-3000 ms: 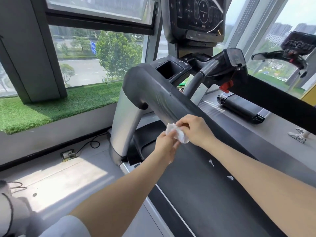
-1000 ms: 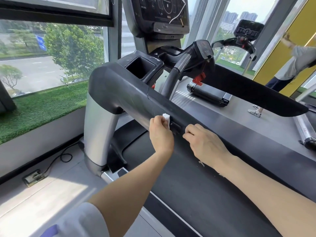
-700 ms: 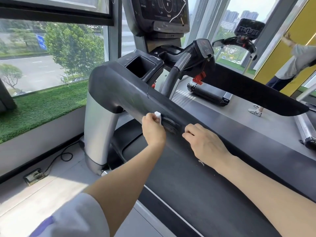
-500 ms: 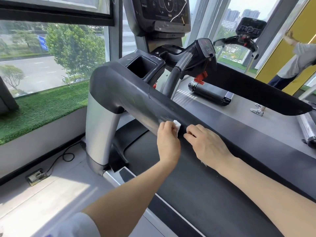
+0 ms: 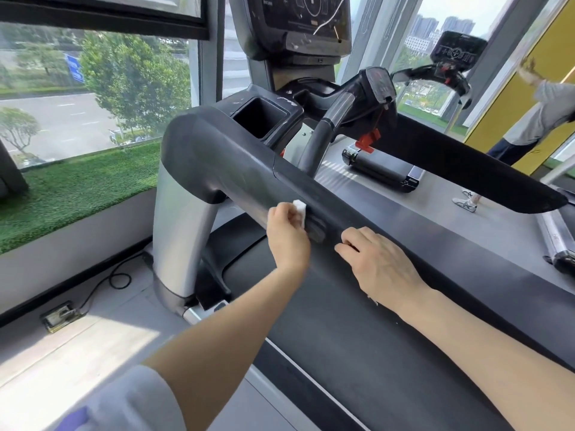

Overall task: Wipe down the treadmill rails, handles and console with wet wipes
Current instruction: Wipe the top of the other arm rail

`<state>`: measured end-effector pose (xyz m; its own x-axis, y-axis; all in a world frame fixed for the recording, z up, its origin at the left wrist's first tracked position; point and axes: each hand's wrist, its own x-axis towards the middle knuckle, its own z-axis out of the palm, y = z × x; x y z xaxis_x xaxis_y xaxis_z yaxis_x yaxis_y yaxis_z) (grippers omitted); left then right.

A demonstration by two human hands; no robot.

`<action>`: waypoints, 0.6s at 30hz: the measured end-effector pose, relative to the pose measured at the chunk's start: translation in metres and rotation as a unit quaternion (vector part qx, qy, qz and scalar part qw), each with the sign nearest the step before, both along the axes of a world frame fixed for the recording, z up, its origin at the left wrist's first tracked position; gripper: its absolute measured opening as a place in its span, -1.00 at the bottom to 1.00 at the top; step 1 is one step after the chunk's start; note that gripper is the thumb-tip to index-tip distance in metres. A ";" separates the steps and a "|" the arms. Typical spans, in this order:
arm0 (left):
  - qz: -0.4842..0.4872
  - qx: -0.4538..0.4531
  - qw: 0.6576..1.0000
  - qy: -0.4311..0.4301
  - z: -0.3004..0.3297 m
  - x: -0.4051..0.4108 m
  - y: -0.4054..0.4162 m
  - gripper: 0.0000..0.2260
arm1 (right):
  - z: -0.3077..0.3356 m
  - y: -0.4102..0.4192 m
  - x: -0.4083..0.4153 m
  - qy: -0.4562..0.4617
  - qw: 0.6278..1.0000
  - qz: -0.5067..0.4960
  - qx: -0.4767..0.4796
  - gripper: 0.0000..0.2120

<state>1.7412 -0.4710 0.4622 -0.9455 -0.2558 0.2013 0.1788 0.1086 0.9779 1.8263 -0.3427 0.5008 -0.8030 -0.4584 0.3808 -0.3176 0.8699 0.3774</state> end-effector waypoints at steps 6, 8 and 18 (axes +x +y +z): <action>-0.024 -0.010 0.999 0.029 -0.011 0.014 0.007 -0.85 | -0.004 0.000 -0.003 -0.004 1.000 -0.006 0.001 -0.70; -0.057 -0.014 0.996 0.065 -0.019 0.028 0.011 -0.86 | -0.005 0.000 -0.004 -0.002 1.000 -0.003 0.004 -0.72; -0.025 0.075 0.996 -0.032 -0.026 0.035 0.015 -0.88 | -0.005 -0.002 -0.002 -0.003 1.000 -0.001 0.017 -0.71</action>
<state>1.7765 -0.4562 0.4362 -0.9675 -0.2307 0.1034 0.1171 -0.0467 0.9920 1.8242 -0.3447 0.4959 -0.8065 -0.4686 0.3605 -0.3176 0.8577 0.4044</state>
